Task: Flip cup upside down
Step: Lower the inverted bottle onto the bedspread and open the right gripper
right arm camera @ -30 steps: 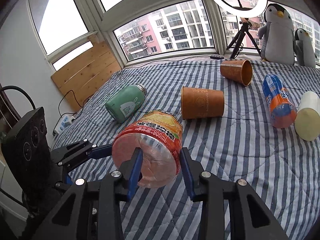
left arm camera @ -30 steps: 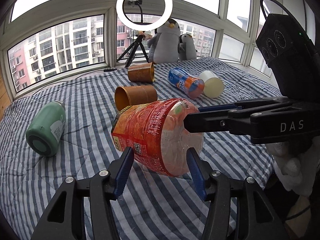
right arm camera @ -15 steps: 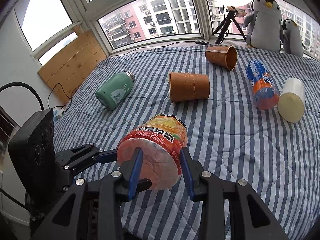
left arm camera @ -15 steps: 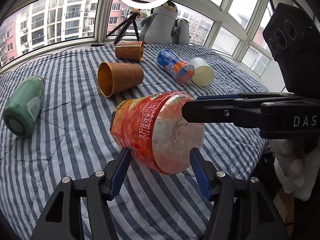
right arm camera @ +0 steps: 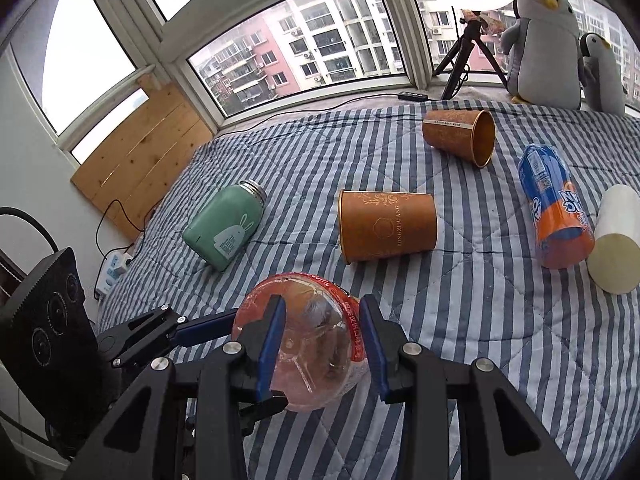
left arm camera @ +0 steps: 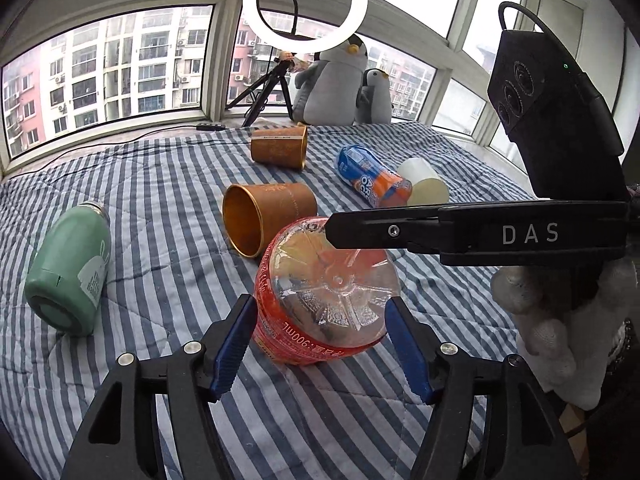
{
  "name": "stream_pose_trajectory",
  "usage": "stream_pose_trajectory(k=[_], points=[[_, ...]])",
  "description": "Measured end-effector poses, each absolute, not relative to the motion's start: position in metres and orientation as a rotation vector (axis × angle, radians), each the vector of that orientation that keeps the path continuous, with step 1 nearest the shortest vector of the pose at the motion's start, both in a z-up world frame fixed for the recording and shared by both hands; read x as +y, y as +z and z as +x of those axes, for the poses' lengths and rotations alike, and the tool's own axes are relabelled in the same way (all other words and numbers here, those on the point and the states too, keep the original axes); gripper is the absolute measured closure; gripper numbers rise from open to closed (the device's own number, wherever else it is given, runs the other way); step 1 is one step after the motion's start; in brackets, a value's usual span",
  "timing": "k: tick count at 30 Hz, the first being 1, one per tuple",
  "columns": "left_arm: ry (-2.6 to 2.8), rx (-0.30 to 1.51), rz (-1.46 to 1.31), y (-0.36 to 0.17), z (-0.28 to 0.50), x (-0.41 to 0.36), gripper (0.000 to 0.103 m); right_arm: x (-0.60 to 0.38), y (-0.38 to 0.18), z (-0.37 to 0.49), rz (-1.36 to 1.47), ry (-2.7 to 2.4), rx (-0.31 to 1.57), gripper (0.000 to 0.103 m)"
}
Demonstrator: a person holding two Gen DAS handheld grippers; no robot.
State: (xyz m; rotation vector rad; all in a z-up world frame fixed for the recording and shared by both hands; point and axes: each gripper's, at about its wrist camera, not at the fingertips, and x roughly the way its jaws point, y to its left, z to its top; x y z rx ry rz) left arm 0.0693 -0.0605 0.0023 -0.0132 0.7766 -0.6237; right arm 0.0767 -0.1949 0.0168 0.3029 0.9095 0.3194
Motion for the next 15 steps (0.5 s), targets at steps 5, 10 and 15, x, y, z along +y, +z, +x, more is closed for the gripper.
stream_pose_trajectory(k=[5,10,15], points=[[-0.579,0.73,-0.004,0.005,0.074,-0.059,0.033,-0.194,0.018,0.078,0.29,0.311,0.838,0.065],[-0.528,0.661,0.006,0.01,0.069,-0.058,0.033,-0.2,0.031,0.062,0.28,0.265,0.688,0.051],[-0.489,0.559,0.021,0.02,0.047,-0.054,0.025,-0.2,0.04,0.032,0.216,0.21,0.554,0.039]])
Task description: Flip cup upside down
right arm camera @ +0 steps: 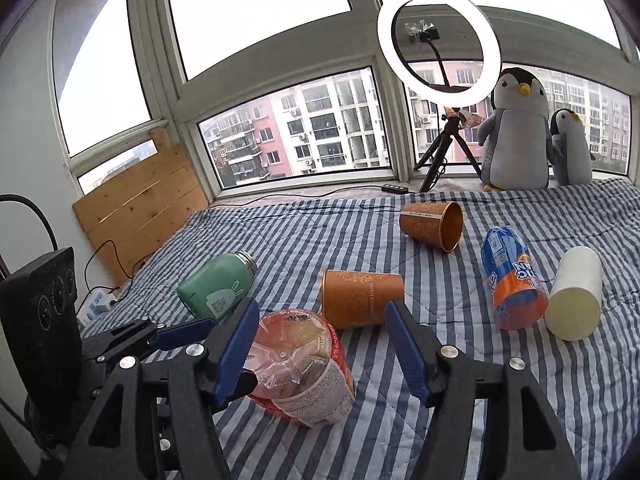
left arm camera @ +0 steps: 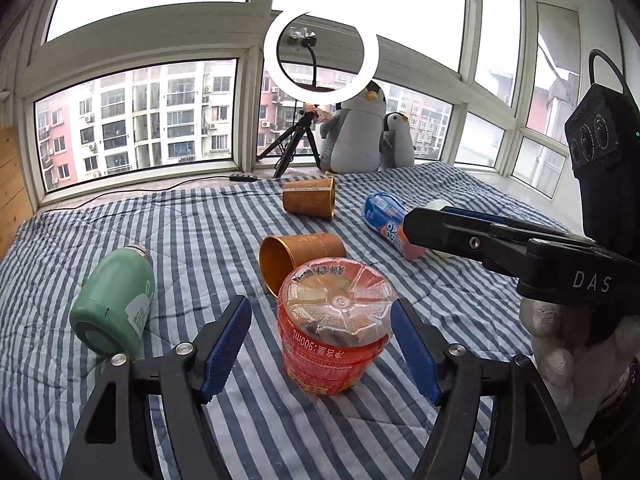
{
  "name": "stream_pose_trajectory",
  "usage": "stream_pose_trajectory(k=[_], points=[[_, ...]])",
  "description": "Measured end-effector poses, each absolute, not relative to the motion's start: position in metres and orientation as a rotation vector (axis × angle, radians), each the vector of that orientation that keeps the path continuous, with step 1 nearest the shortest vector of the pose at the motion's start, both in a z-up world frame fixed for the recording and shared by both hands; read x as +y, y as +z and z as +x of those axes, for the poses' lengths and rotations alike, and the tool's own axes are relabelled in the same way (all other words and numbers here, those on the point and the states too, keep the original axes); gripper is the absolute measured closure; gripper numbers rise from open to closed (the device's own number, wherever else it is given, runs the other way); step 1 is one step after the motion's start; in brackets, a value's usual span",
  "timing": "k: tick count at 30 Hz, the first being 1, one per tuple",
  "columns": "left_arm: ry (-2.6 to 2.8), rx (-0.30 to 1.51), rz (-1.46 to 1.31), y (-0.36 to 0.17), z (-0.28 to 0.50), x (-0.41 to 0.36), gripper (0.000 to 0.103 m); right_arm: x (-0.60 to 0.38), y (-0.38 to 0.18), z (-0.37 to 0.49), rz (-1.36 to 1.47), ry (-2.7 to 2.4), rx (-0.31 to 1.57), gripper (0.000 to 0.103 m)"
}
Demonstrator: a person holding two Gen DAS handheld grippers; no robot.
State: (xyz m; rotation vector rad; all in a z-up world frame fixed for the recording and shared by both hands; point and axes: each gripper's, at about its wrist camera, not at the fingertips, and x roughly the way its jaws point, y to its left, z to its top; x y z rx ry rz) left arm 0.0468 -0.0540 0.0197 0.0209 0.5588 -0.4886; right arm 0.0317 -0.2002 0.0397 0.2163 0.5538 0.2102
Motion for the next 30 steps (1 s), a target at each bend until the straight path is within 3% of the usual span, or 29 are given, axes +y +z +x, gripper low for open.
stream_pose_trajectory(k=[3,7,14,19,30], points=[[-0.455,0.472,0.026,0.028,0.023,-0.049,0.022,-0.204,0.04,0.01,0.193,0.173,0.491,0.035],[-0.393,0.355,0.004,0.035,-0.005,-0.038,0.011,-0.208,0.033,-0.019,0.163,0.106,0.403,0.03],[-0.262,0.221,0.011,0.028,-0.031,-0.027,0.005,-0.215,0.017,-0.052,0.111,-0.027,0.301,0.024],[-0.171,0.142,0.021,0.02,-0.045,-0.023,0.004,-0.219,0.007,-0.065,0.092,-0.111,0.223,0.016],[-0.12,0.096,0.016,0.012,-0.049,-0.022,0.001,-0.221,-0.005,-0.07,0.054,-0.172,0.183,0.016]])
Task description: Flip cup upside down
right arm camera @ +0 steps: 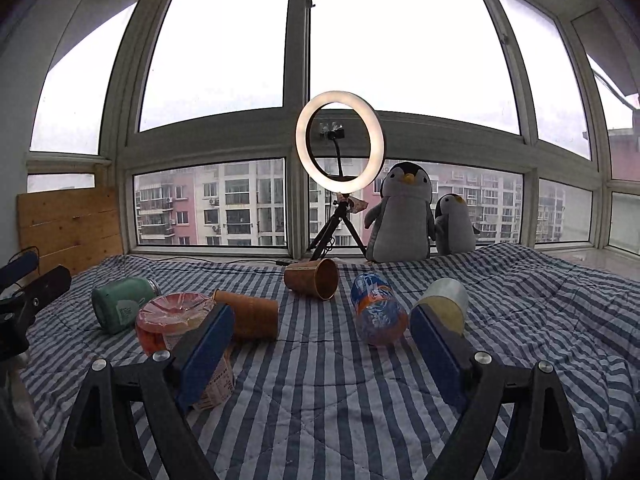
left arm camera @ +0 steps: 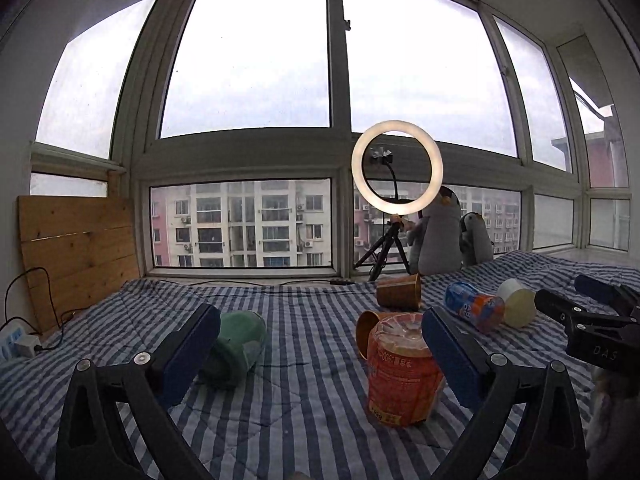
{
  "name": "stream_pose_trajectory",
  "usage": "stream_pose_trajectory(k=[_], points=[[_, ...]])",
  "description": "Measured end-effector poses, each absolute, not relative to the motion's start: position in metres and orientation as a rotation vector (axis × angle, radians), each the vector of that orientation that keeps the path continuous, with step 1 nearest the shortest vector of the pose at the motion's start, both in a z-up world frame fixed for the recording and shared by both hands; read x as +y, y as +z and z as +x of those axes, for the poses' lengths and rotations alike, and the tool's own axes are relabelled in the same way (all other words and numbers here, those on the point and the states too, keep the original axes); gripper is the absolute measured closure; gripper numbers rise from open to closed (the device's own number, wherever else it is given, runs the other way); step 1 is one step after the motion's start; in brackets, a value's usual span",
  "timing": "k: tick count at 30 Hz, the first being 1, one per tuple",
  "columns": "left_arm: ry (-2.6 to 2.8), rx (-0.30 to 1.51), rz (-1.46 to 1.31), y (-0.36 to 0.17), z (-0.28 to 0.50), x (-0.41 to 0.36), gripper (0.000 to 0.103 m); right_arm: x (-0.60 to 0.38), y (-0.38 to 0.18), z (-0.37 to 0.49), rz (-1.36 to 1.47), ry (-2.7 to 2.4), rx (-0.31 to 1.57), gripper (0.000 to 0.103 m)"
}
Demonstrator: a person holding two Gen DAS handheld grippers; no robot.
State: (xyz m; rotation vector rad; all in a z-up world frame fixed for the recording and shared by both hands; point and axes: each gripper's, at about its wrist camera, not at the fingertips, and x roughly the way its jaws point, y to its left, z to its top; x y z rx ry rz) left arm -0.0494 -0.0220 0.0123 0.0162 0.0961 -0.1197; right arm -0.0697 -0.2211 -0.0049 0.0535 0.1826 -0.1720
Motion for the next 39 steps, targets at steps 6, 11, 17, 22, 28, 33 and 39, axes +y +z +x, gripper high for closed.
stream_pose_trajectory(k=[6,11,17,22,28,33,39], points=[[-0.105,0.105,0.014,0.006,-0.043,-0.024,0.001,-0.221,-0.006,-0.068,0.045,-0.194,0.157,0.015],[-0.1,0.103,0.02,0.004,-0.042,-0.026,0.001,-0.219,-0.007,-0.07,0.038,-0.199,0.137,0.015],[-0.084,0.095,0.018,0.003,-0.043,-0.025,0.001,-0.217,-0.008,-0.071,0.03,-0.206,0.131,0.015],[-0.078,0.095,0.007,0.002,-0.043,-0.022,0.001,-0.22,-0.009,-0.072,0.038,-0.209,0.129,0.015],[-0.079,0.099,0.014,0.001,-0.043,-0.023,0.001,-0.22,-0.009,-0.071,0.032,-0.209,0.129,0.014],[-0.077,0.099,0.017,0.001,-0.043,-0.024,0.001,-0.22,-0.009,-0.071,0.029,-0.209,0.129,0.013],[-0.074,0.101,0.019,0.002,-0.043,-0.024,0.001,-0.221,-0.009,-0.07,0.031,-0.208,0.132,0.013]])
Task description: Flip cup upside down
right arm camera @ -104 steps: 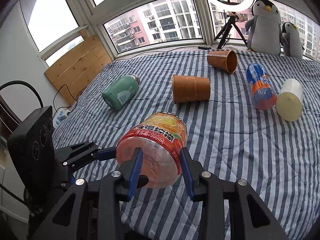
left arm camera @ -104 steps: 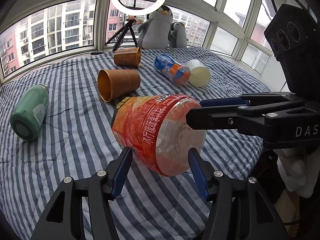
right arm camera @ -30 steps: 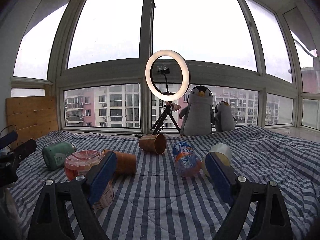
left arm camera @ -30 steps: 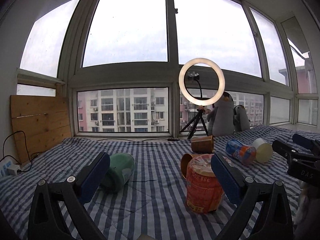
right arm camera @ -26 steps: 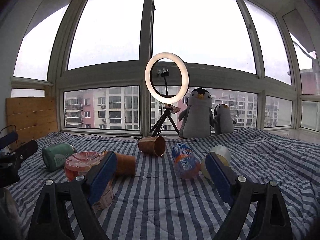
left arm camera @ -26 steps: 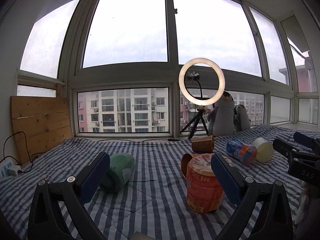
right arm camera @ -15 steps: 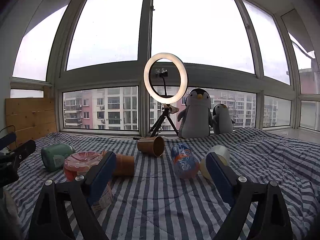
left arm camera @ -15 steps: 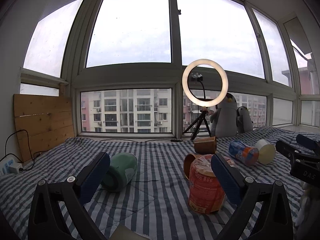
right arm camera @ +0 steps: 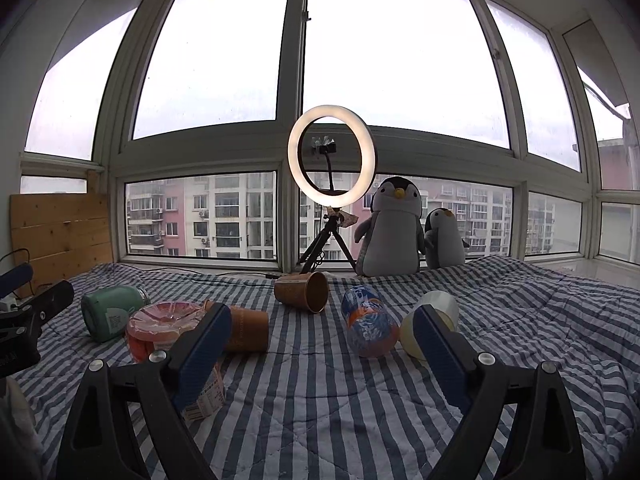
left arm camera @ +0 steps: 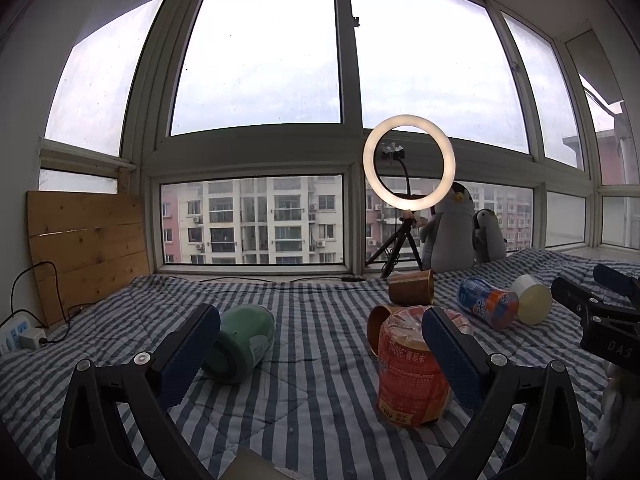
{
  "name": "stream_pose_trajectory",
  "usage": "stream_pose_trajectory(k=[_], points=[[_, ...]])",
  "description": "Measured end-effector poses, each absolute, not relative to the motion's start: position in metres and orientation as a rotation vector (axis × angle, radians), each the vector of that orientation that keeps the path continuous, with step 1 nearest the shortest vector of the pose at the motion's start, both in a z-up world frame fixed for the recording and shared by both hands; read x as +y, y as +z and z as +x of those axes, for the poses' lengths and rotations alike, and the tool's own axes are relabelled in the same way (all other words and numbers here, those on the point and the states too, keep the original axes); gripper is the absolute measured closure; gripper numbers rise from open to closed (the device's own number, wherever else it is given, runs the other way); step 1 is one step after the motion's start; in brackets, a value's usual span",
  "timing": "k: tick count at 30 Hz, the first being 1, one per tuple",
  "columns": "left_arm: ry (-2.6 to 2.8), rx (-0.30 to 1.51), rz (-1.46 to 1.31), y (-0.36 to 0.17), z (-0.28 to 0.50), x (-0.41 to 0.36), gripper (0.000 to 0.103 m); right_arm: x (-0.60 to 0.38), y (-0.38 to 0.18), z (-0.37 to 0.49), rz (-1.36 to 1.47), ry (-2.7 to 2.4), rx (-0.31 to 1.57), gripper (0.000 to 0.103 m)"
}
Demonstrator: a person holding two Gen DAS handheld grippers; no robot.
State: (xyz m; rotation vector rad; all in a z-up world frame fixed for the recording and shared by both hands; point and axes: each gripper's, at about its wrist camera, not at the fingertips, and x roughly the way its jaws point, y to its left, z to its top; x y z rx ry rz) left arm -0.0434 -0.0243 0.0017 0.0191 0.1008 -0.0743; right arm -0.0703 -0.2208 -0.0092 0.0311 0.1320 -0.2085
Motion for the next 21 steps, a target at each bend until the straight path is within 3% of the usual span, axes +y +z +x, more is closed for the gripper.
stream_pose_trajectory(k=[21], points=[[-0.081,0.117,-0.001,0.0006,-0.0391,-0.0199,0.001,-0.2216,-0.0115,-0.0699,0.036,-0.207,0.141,0.012]])
